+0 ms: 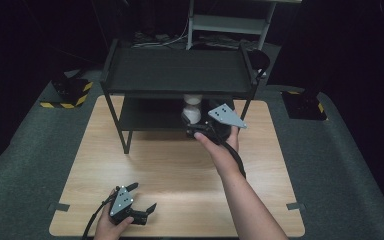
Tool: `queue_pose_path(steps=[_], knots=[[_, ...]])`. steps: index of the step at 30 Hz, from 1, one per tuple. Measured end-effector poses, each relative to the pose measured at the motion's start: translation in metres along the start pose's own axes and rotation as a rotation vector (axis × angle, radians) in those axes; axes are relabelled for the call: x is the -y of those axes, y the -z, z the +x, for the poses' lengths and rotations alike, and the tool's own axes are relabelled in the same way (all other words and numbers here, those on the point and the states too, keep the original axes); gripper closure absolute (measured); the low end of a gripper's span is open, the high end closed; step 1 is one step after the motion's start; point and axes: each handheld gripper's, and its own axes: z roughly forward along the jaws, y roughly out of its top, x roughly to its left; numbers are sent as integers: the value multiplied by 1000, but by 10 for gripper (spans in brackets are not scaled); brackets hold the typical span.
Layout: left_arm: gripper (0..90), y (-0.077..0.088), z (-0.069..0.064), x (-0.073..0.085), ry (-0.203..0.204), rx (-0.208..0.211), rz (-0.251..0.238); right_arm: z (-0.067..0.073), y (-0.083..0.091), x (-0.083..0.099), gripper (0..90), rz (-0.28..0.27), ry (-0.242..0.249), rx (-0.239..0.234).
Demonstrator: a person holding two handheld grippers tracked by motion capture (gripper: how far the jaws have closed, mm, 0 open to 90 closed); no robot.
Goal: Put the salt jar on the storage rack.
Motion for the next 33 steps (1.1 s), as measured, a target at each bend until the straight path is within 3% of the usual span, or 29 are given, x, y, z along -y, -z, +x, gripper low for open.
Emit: queue_pose_path(steps=[8,33], knots=[[5,0,0,-1,-5,0,3,-1,26,17,8,-14,7,-26],[5,0,-1,0,-5,-4,2,4,100,86,8,19,35,-102]])
